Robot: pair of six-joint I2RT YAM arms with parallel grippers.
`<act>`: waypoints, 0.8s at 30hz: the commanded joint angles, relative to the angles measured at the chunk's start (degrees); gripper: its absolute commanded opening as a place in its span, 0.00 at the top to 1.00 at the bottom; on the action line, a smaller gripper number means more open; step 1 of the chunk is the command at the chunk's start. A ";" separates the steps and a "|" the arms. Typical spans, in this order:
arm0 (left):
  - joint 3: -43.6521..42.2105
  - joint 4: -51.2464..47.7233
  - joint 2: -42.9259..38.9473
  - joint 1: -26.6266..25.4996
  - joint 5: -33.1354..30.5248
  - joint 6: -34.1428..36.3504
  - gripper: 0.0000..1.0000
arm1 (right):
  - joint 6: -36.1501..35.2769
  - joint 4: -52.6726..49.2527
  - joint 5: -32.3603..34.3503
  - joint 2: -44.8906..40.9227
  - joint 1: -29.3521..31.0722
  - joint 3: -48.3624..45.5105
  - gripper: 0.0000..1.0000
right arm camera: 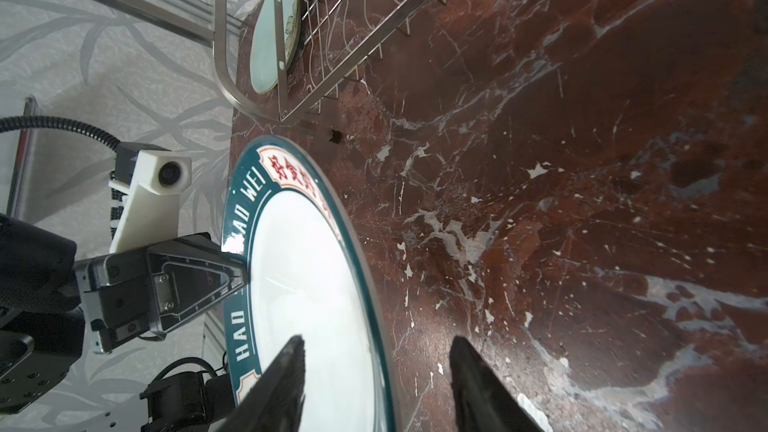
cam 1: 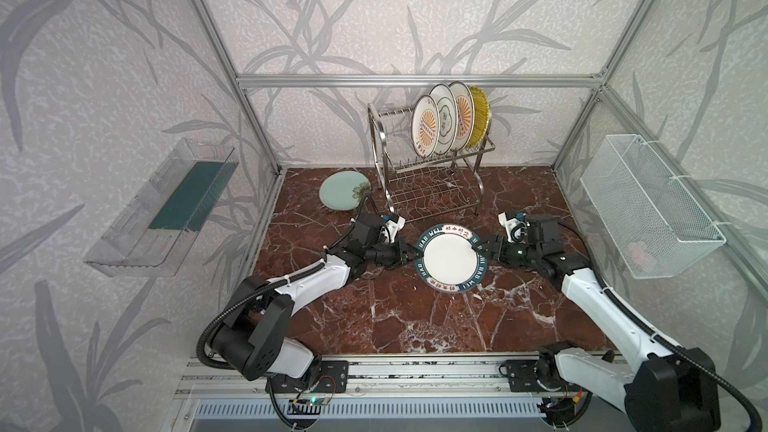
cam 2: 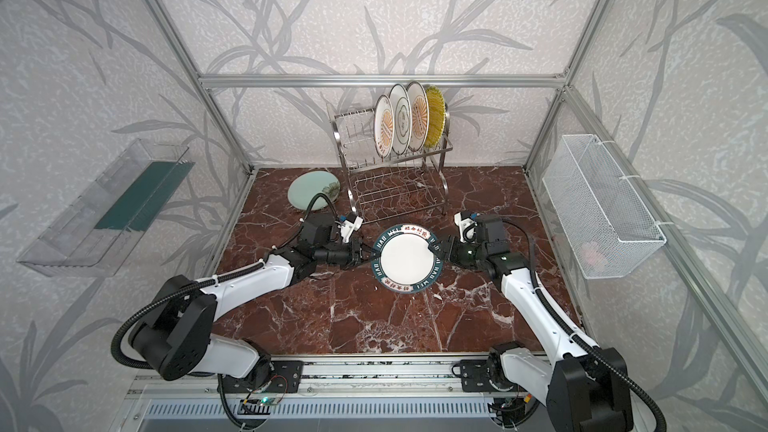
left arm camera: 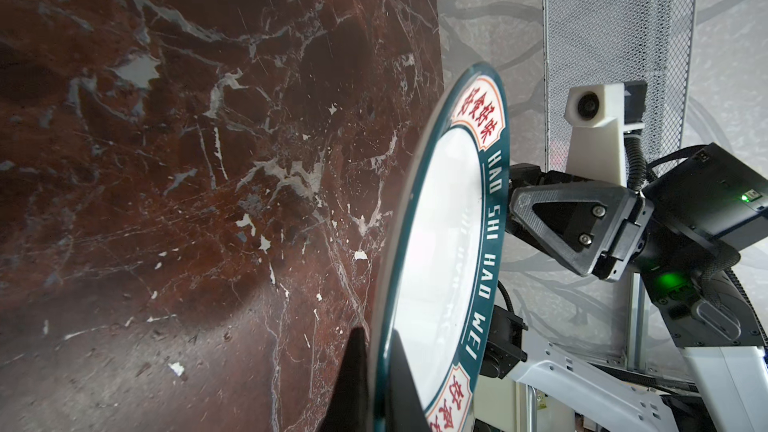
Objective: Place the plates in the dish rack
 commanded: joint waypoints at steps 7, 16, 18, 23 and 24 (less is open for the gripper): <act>1.26 5.13 -0.47 0.66 1.67 -1.22 1.00 | 4.91 7.67 -2.65 2.31 3.03 -0.88 0.52; 1.17 5.08 -0.78 0.65 1.27 -1.23 1.00 | 5.62 9.33 -3.13 3.25 4.72 -0.81 0.62; 1.06 5.02 -0.91 0.68 1.07 -1.02 1.00 | 5.78 9.63 -3.39 3.45 5.04 -0.80 0.64; 1.17 4.62 -1.24 0.71 0.82 -0.72 1.00 | 5.88 10.12 -3.97 3.73 5.43 -0.70 0.70; 1.17 4.50 -1.20 0.70 0.73 -0.68 1.00 | 5.88 10.06 -4.05 3.73 5.44 -0.61 0.72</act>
